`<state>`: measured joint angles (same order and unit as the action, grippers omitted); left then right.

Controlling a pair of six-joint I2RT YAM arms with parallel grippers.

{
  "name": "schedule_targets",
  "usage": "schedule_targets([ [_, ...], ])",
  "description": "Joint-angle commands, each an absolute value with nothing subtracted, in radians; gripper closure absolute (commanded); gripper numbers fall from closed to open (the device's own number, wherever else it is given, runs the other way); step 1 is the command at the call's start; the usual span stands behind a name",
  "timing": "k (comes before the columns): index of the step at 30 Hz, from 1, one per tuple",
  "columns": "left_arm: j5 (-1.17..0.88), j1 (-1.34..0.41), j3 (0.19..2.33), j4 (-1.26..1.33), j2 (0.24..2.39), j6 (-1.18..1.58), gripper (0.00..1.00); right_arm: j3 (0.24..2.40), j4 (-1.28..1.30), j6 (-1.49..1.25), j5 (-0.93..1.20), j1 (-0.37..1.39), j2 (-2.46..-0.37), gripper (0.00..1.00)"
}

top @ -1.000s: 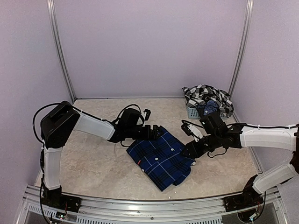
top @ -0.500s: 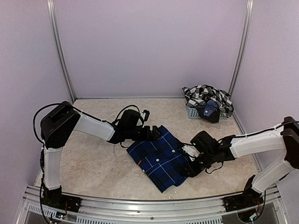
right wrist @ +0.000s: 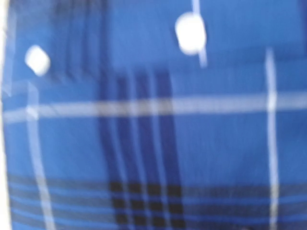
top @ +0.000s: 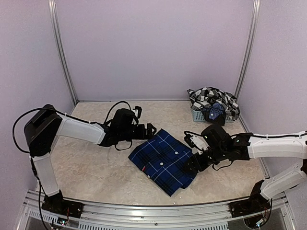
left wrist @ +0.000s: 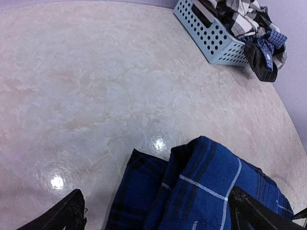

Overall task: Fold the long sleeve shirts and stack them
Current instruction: Smooth out the square-folded shirt at the center of the board, then pick up the square-folded shirt from the center of the board.

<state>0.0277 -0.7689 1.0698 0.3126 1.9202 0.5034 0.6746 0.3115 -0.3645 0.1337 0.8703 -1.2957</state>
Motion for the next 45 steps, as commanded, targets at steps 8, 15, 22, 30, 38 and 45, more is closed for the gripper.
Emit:
schedule_targets([
  [8, 0.195, -0.813, 0.905, 0.227, 1.660, 0.548, 0.01, 0.939, 0.372, -0.273, 0.137, 0.708, -1.427, 0.12],
  [15, 0.143, -0.927, 0.738, 0.174, 1.505, 0.756, 0.01, 1.108, 0.404, -0.183, 0.316, 0.586, -1.675, 0.11],
  [22, 0.034, -0.996, 0.548, 0.319, 1.447, 0.953, 0.02, 1.161, 0.378, -0.167, 0.517, 0.513, -1.820, 0.11],
  [30, 0.006, -1.031, 0.514, 0.419, 1.518, 1.016, 0.11, 1.192, 0.375, -0.141, 0.682, 0.464, -1.936, 0.12],
  [38, -0.033, -1.032, 0.522, 0.451, 1.578, 1.023, 0.15, 1.168, 0.357, -0.139, 0.750, 0.451, -2.013, 0.14],
  [45, -0.062, -1.032, 0.543, 0.474, 1.636, 1.018, 0.17, 1.130, 0.332, -0.158, 0.810, 0.477, -2.023, 0.19],
])
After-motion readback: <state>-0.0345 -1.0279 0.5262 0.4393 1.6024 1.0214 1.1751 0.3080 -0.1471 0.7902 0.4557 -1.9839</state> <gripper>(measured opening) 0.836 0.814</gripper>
